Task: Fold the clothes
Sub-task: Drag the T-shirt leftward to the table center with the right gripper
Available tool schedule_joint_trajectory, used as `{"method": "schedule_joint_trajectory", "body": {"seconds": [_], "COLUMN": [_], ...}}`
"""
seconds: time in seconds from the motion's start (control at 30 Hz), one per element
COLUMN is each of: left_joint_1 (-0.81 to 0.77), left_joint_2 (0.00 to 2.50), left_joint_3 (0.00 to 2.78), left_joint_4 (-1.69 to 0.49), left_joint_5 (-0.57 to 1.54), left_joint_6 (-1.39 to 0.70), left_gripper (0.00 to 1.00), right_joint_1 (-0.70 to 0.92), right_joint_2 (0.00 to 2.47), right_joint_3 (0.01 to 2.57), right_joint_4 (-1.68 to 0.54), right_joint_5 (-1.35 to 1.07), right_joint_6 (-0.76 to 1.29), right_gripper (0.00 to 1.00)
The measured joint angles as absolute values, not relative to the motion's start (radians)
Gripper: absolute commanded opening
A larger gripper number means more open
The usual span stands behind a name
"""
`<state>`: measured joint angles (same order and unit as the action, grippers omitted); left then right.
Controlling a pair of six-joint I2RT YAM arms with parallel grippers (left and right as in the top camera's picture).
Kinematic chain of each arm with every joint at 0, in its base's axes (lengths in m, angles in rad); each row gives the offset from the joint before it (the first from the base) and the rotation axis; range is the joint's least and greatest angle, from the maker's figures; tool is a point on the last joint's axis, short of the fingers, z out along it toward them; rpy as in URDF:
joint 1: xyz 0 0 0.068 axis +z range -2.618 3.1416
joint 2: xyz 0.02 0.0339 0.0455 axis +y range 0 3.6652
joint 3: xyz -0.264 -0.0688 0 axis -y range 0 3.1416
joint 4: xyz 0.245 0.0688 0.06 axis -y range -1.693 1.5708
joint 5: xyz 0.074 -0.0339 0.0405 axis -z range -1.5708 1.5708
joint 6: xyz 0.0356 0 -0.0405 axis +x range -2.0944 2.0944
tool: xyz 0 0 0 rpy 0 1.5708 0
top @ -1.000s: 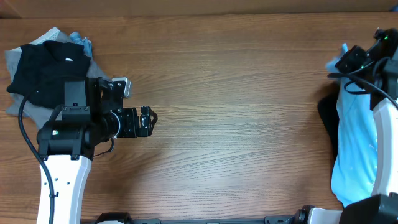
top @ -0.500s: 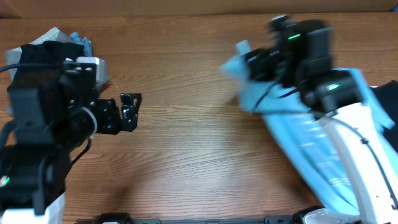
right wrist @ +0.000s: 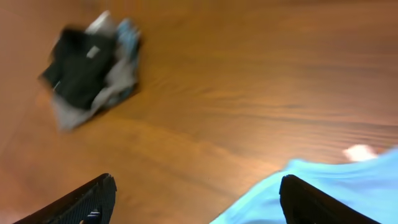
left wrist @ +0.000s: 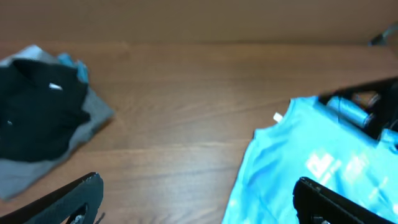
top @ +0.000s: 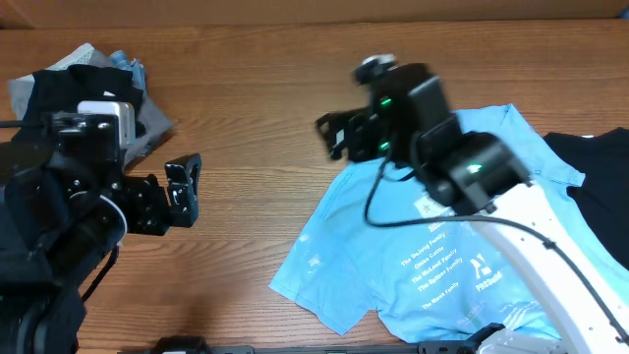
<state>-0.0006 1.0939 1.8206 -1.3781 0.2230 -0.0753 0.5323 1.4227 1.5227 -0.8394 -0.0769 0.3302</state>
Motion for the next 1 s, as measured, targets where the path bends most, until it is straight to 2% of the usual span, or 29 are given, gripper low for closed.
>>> {"method": "schedule_joint_trajectory", "body": {"seconds": [0.23,0.4,0.6,0.8,0.93,1.0], "left_joint_1": [-0.033,-0.175,-0.371,-0.457,-0.479,-0.484], "left_joint_2": [1.223,1.38,1.614,1.853,1.99,2.047], "left_joint_3": [1.821,1.82,1.82,1.82,1.82,1.82], "left_joint_4": [-1.41,-1.406,-1.326,-1.199,-1.141,-1.111], "left_joint_5": [0.335,0.375,0.327,0.326,0.324,0.321], "left_joint_6": [-0.047,-0.007,0.012,0.016,0.022,0.022], "left_gripper": [1.0,1.0,1.0,1.0,0.97,0.91], "right_joint_1": [0.354,0.27,0.2,0.148,0.144,0.144], "right_joint_2": [1.268,1.163,1.139,1.141,1.141,1.141], "right_joint_3": [1.568,1.584,1.584,1.584,1.584,1.584], "right_joint_4": [-0.858,-0.906,-1.004,-1.057,-1.075,-1.076], "right_joint_5": [-0.047,-0.044,-0.045,-0.045,-0.044,-0.045], "right_joint_6": [0.368,0.387,0.447,0.475,0.479,0.48], "right_gripper": [0.88,0.88,0.93,0.94,0.95,0.95]}}
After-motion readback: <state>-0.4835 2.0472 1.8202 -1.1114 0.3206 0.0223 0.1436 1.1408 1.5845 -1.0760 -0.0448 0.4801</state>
